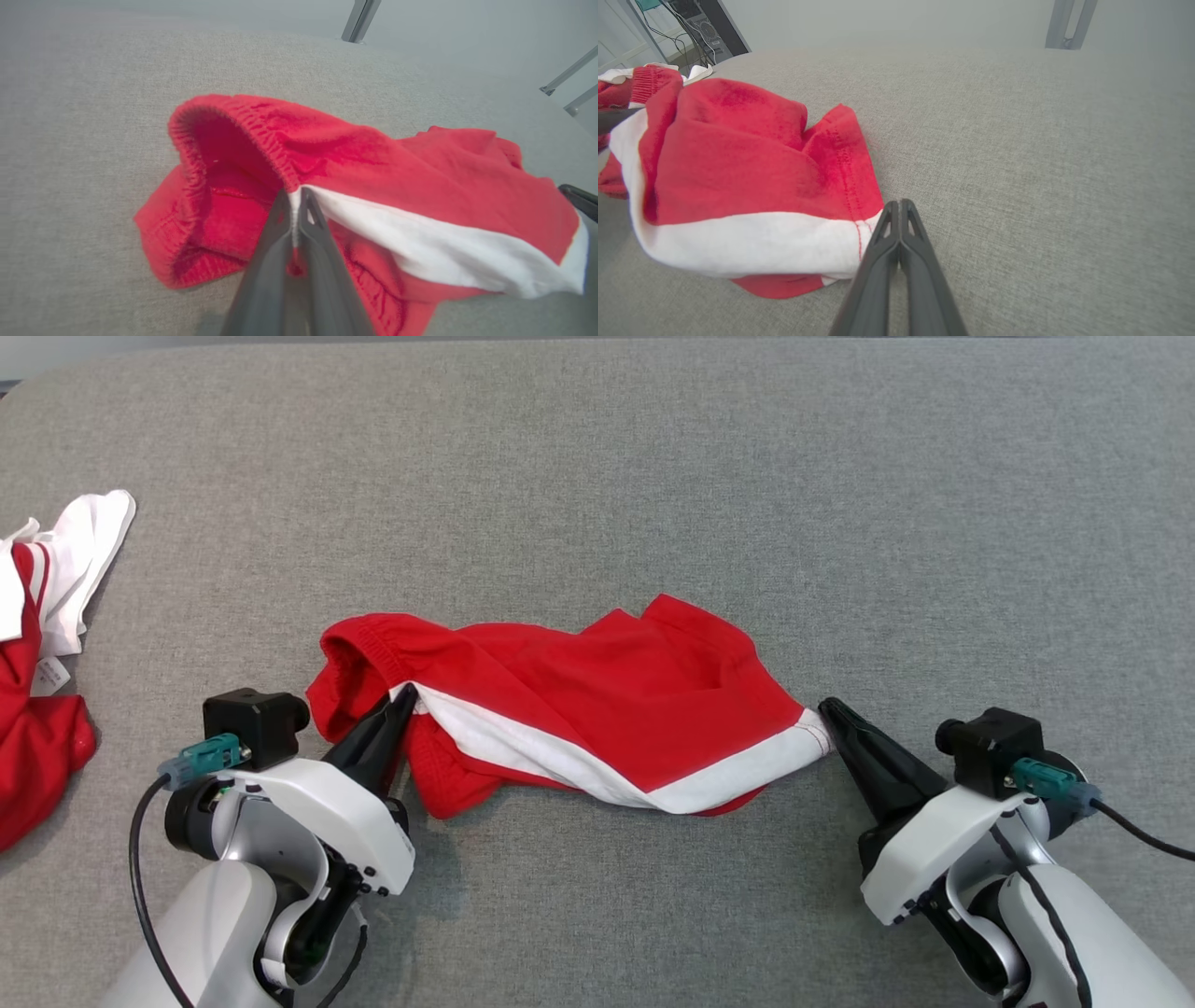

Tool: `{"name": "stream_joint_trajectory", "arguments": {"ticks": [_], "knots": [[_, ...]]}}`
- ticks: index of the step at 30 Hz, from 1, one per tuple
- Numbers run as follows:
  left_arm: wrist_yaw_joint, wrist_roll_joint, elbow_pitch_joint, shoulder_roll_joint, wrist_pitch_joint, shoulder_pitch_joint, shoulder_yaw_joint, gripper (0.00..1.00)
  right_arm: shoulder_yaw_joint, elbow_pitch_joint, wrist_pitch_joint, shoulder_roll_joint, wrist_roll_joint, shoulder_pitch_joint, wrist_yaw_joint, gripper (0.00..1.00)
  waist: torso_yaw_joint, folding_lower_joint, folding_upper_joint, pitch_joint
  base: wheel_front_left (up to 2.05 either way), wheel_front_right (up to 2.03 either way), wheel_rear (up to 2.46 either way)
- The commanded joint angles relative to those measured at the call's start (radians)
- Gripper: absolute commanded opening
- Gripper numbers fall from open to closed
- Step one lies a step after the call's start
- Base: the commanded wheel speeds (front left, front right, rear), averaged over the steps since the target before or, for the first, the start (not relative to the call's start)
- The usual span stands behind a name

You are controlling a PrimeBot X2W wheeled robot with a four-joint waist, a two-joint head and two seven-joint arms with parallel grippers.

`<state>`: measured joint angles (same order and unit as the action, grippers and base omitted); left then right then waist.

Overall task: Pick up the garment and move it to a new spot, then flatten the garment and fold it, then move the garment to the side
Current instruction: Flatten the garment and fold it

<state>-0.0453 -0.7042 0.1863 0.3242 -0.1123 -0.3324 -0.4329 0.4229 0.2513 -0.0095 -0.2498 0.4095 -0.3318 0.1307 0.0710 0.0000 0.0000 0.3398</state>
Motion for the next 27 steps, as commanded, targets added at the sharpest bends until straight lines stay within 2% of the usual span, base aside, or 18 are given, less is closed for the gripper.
{"name": "stream_joint_trajectory", "arguments": {"ticks": [1,14,15,16,17,27], "knots": [[-0.004,0.0,-0.005,0.004,0.007,-0.014,0.006,0.0,-0.004,-0.001,-0.008,-0.004,0.007,-0.011,0.0,0.0,-0.001,0.0,0.0,-0.003,0.0,0.0,0.0],[-0.043,0.0,-0.087,0.03,-0.017,0.011,0.012,0.0,-0.126,-0.121,-0.033,0.015,-0.03,0.019,0.0,0.0,-0.024,0.0,0.0,-0.055,0.0,0.0,0.0],[-0.043,0.0,-0.087,0.031,-0.018,0.017,0.011,0.0,-0.146,-0.134,-0.039,0.021,-0.039,0.024,0.0,0.05,-0.027,0.0,0.0,-0.061,0.0,0.0,0.0],[-0.045,-0.002,-0.087,0.03,-0.018,0.022,0.009,0.0,-0.162,-0.148,-0.042,0.025,-0.054,0.031,0.0,0.5,-0.031,0.0,0.0,-0.067,0.0,0.0,0.0],[-0.047,-0.003,-0.087,0.03,-0.02,0.026,0.009,0.0,-0.182,-0.161,-0.047,0.032,-0.069,0.039,0.0,1.0,-0.036,0.0,0.0,-0.073,0.0,0.0,0.0],[-0.062,-0.016,-0.084,0.046,-0.03,0.093,0.004,0.0,-0.372,-0.303,-0.02,0.115,-0.182,0.165,0.0,1.0,-0.085,0.0,0.0,-0.133,0.0,0.0,0.0]]}}
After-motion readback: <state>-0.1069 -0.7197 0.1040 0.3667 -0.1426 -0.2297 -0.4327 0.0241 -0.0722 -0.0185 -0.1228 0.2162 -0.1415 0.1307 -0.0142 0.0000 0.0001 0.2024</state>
